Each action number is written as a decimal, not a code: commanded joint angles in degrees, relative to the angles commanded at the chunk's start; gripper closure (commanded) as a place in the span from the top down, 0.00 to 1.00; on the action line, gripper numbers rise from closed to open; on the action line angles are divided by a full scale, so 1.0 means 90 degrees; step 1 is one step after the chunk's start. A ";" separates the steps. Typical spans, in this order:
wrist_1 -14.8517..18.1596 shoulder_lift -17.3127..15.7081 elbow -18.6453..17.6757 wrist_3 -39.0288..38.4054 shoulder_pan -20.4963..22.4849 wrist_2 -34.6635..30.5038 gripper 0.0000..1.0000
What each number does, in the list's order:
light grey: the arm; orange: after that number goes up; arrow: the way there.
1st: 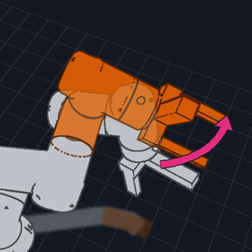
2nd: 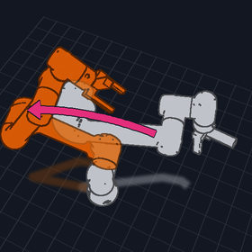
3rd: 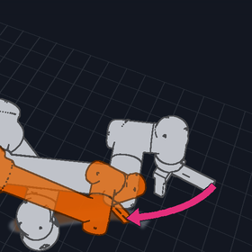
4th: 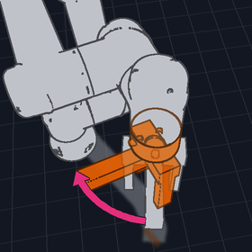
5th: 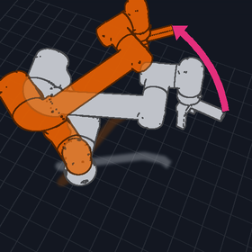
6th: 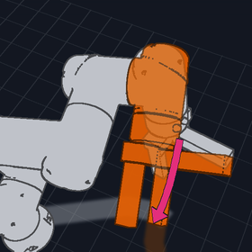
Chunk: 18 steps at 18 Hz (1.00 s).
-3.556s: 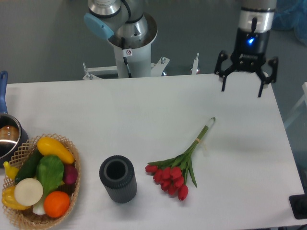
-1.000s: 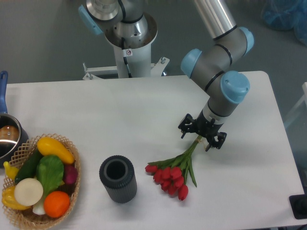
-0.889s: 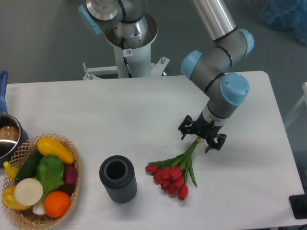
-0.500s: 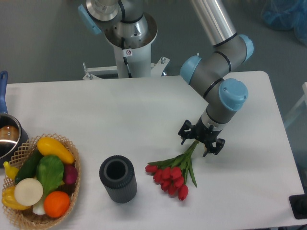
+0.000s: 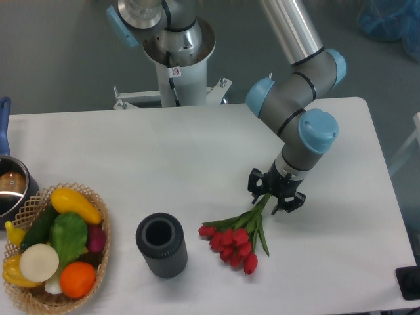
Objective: Pick up the flowers from the table
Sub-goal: 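Lift the gripped tulip bunch up off the table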
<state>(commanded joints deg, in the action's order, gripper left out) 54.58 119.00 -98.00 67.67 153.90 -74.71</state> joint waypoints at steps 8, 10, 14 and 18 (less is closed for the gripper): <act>0.0000 0.0000 0.0000 0.0000 0.0000 -0.0010 0.21; 0.0000 0.0000 0.0000 0.0010 0.0000 -0.0010 0.17; 0.0000 -0.0029 0.0029 0.0039 0.0029 0.0000 0.13; 0.0010 -0.0146 0.0205 0.0039 0.0078 0.0010 0.13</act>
<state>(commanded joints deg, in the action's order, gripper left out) 54.67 117.69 -96.15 68.03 154.60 -74.62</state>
